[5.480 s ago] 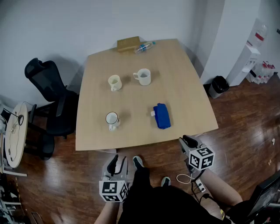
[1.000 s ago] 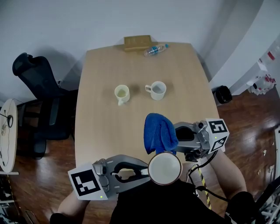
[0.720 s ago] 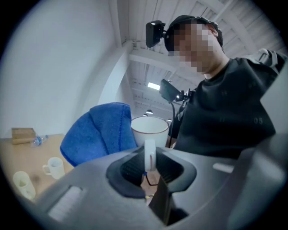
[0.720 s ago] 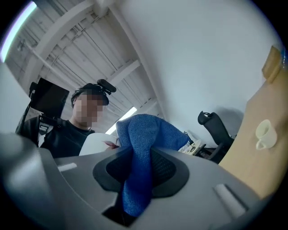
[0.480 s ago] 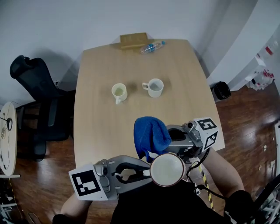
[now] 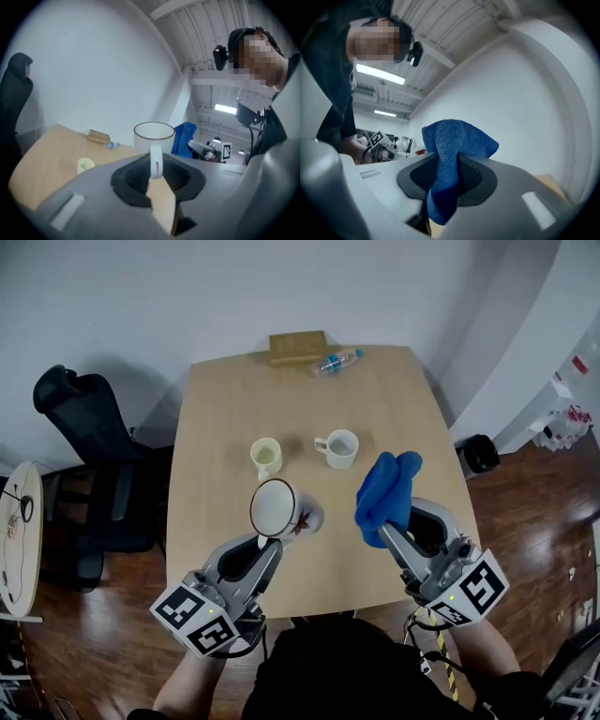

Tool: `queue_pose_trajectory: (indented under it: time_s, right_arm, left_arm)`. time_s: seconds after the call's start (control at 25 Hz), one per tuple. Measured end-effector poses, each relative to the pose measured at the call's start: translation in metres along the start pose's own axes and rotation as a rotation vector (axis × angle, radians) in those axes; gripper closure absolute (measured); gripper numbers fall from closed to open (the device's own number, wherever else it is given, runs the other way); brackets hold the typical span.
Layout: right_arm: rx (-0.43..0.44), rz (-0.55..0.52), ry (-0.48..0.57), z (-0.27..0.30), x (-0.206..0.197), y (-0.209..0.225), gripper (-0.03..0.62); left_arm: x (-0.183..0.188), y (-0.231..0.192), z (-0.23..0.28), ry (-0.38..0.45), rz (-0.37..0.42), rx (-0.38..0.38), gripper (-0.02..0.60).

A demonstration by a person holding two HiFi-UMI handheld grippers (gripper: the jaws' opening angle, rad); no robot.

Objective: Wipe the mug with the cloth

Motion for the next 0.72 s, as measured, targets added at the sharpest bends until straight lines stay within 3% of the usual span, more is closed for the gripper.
queue_pose_trajectory:
  time_s: [0.24,0.36,0.44,0.6,0.72]
  right_arm:
    - [0.074,-0.28,-0.094,0.026,-0.019,-0.076,0.491]
    - [0.09,-0.441,-0.127,0.031,-0.024,-0.09,0.491]
    - [0.081,-0.484,-0.132,0.033,-0.023,-0.089,0.491]
    - [0.064,-0.395,-0.146,0.03,-0.019,-0.076,0.491]
    - [0.052,-0.146,-0.141,0.024,-0.012,-0.057,0.491]
  left_arm:
    - [0.003,0.018,0.014,0.039,-0.079,-0.011,0.517]
    - [0.001,0.023,0.014,0.05,-0.117,-0.021,0.517]
    - [0.0,0.026,0.012,0.052,-0.129,-0.026,0.516]
    - [0.003,0.028,0.008,0.071,-0.135,-0.056,0.517]
    - [0.01,0.03,0.002,0.1,-0.128,-0.114,0.517]
Point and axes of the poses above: the fingertips, and each gripper's own axes: z forward along the fingers, y to its right, x out of its top, the point moved 5 cm from there along -z, backward along the fingers, and after that the axes turned 10 degrees about z, right-handed, at the moved point
